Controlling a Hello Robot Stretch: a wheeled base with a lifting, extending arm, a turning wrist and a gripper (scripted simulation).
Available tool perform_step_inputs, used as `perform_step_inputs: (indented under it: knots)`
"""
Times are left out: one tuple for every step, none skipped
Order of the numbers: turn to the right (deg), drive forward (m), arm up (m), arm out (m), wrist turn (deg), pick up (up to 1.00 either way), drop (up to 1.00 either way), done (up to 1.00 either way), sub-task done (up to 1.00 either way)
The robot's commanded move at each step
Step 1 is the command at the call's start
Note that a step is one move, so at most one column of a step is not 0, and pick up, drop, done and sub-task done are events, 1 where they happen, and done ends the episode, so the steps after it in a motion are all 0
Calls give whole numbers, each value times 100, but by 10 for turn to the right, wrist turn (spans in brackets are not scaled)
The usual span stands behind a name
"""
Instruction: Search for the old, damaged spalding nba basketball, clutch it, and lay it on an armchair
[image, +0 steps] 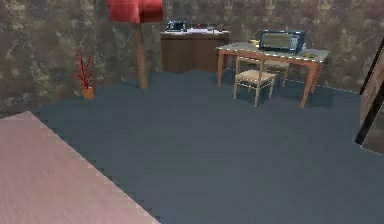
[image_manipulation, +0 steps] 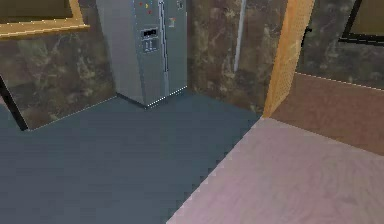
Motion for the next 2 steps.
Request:
perform_step_inputs:
  knots:
    - [150,0,0,0,0,0,0,0,0]
    - [0,25,0,0,0,0,0,0,0]
